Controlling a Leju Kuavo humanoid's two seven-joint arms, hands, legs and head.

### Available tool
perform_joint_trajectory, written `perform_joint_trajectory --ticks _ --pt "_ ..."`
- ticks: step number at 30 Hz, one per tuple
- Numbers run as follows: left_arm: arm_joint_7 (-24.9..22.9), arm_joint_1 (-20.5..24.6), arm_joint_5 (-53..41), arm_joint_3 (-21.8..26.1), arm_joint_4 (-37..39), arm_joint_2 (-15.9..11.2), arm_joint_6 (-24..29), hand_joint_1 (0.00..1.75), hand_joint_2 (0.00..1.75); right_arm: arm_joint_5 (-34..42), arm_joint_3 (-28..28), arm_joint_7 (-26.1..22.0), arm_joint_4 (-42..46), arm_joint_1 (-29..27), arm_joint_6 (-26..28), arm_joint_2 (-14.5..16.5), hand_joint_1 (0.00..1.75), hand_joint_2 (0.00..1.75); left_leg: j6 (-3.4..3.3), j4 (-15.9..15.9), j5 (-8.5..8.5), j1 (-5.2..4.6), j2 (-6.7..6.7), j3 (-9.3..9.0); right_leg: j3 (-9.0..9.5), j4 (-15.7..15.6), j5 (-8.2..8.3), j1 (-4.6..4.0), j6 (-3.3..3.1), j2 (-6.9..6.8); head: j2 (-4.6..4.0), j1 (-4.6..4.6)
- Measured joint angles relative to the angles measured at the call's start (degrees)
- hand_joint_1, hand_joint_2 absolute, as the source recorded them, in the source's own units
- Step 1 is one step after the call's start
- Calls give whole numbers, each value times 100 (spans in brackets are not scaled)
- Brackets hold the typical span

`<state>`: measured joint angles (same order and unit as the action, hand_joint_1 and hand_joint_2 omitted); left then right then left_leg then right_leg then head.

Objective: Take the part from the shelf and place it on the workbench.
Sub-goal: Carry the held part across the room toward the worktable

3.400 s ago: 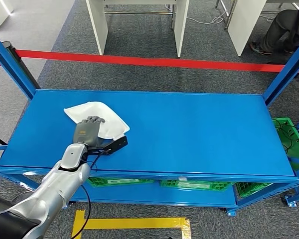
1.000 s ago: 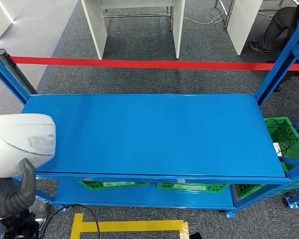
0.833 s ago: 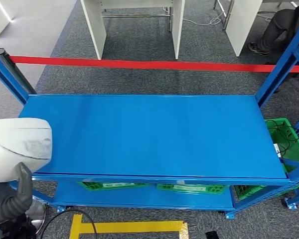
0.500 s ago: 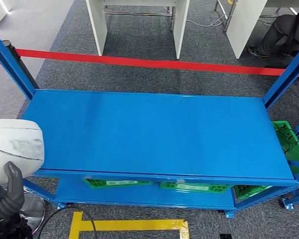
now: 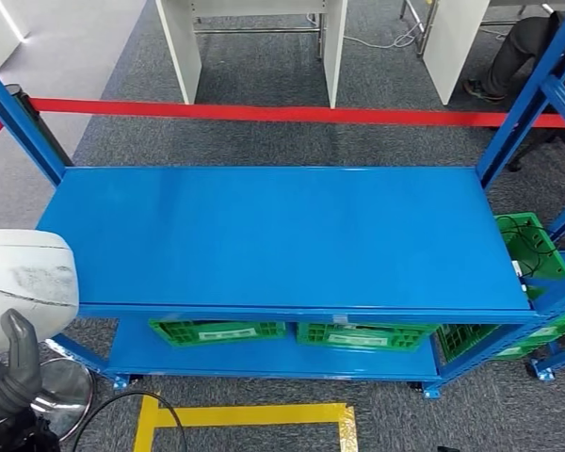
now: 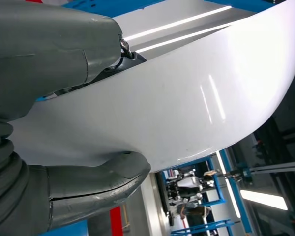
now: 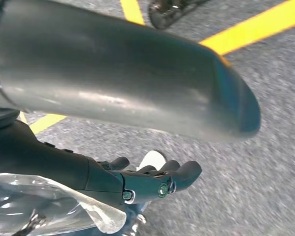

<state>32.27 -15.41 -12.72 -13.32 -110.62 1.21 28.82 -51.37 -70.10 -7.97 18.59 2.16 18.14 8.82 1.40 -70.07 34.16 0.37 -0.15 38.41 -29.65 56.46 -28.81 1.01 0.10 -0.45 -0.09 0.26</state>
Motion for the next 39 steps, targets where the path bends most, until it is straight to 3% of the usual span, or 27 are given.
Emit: perform_joint_trajectory --ticks 1,2,3,5,7,10,11,13,15,16,17,18,20,22,23,25,26,27,28,30,31,32,33,35,36,37,39 --pt "-12 -3 -13 3 -2 4 11 175 175 -61 -9 36 2 -3 -4 31 0 0 21 -255 107 13 0 5 -63 18 40 -1 2 -4 0 1" --pt "-22 -6 -28 5 -4 6 26 175 175 -133 -15 74 3 -6 -15 61 0 0 35 -325 90 23 0 -68 -129 41 70 0 8 -7 0 1" --pt "-31 -7 -44 7 -8 8 41 175 175 -210 -17 107 2 -9 -37 92 0 0 41 -172 -22 33 0 -240 -191 71 96 4 17 -8 0 -1" --pt "-39 -4 -72 8 -19 10 63 175 175 -330 -16 150 1 -10 -91 136 0 0 32 580 -262 45 -2 -762 -294 136 133 6 49 -4 0 -2" --pt "-40 -1 -99 8 -32 13 81 175 175 -410 -15 169 1 -8 -154 158 0 0 -28 1158 -327 30 -10 -1094 -359 180 182 -8 105 5 0 2" --pt "-40 2 -137 9 -39 20 144 175 175 -495 -11 180 0 -14 -275 170 0 0 -165 1263 -381 9 -3 -1052 -412 182 274 -5 217 13 0 5" --pt "-39 8 -145 12 -39 24 160 175 175 -513 -9 181 -1 -18 -308 171 0 0 -221 1272 -428 12 8 -1002 -452 219 216 3 248 17 0 8" --pt "-38 18 -161 19 -40 34 174 175 175 -536 -4 174 -2 -19 -364 172 0 0 -328 1299 -542 21 31 -873 -606 556 -185 11 283 28 0 29" --pt "-38 22 -181 26 -42 44 176 175 175 -551 4 162 -3 -17 -415 172 0 0 -373 1293 -655 -5 35 -721 -775 1224 -706 8 303 31 0 53" --pt "-38 22 -191 28 -42 45 178 175 175 -561 11 157 -4 -17 -436 172 0 0 -378 1288 -713 -22 36 -646 -805 1520 -815 8 308 31 0 58" --pt "-38 24 -204 31 -42 45 181 175 175 -571 19 153 -5 -16 -455 172 0 0 -381 1280 -771 -40 36 -567 -775 1687 -780 6 305 31 0 60" --pt "-37 24 -216 34 -42 45 188 175 175 -584 27 152 -7 -16 -471 172 0 0 -379 1270 -824 -57 36 -492 -663 1669 -626 3 292 31 0 62" --pt "-32 28 -240 40 -42 46 216 175 175 -616 37 153 -12 -5 -501 172 0 0 -366 1242 -921 -83 35 -365 -185 1091 -305 -17 222 31 0 61" --pt "-25 32 -270 50 -46 46 255 175 175 -641 40 158 -16 21 -526 172 0 0 -324 1212 -1011 -103 36 -293 382 249 -323 -46 153 32 0 57" --pt "-22 36 -287 55 -50 46 269 175 175 -649 43 162 -19 33 -535 173 0 0 -293 1210 -1062 -99 40 -277 537 -34 -395 -63 133 35 0 56" --pt "-21 38 -321 61 -56 45 277 175 175 -656 46 176 -32 38 -549 176 0 0 -223 1233 -1156 -82 42 -261 561 -212 -397 -77 117 35 0 58" --pt "-21 35 -333 66 -57 44 278 175 175 -658 47 182 -38 36 -554 178 0 0 -186 1221 -1119 -70 36 -238 505 -224 -338 -71 97 25 0 61" --pt "-21 31 -343 70 -58 42 279 175 175 -661 46 191 -43 33 -558 180 0 0 -150 1140 -977 -61 28 -202 451 -237 -271 -61 65 8 0 53" --pt "-21 27 -349 76 -58 39 280 175 175 -664 45 196 -48 32 -565 182 0 0 -115 950 -731 -49 21 -147 381 -247 -199 -47 33 -10 0 45" --pt "-21 24 -352 84 -59 37 291 175 175 -672 44 202 -54 31 -580 185 0 0 -56 277 -145 -17 20 -23 244 -227 -78 -47 -6 -32 0 25" --pt "-21 23 -353 88 -58 36 303 175 175 -676 44 203 -60 30 -587 187 0 0 -32 -76 18 -3 20 14 169 -202 -22 -46 -4 -38 0 21" --pt "-21 23 -353 96 -58 33 321 175 175 -680 44 205 -66 28 -588 191 0 0 -11 -312 35 11 20 -1 86 -164 30 -43 2 -42 0 20" --pt "-21 22 -354 108 -58 31 339 175 175 -682 44 205 -71 27 -586 195 0 0 6 -355 -72 27 20 -98 -7 -113 77 -38 12 -45 0 20" --pt "-21 22 -360 135 -58 27 371 175 175 -700 44 200 -75 28 -574 199 0 0 29 179 -375 63 20 -553 -209 11 144 -24 46 -47 0 21" --pt "-21 21 -372 146 -60 27 378 175 175 -716 44 192 -75 29 -567 199 0 0 29 587 -414 66 14 -822 -295 77 167 -27 71 -42 0 19" --pt "-21 19 -387 152 -63 26 386 175 175 -733 45 184 -75 31 -563 200 0 0 14 926 -385 63 6 -1025 -360 127 194 -32 102 -37 0 21" --pt "-21 11 -419 157 -69 26 399 175 175 -748 46 172 -77 34 -568 200 0 0 -43 1223 -278 33 -8 -1149 -452 174 275 -42 171 -29 0 24"
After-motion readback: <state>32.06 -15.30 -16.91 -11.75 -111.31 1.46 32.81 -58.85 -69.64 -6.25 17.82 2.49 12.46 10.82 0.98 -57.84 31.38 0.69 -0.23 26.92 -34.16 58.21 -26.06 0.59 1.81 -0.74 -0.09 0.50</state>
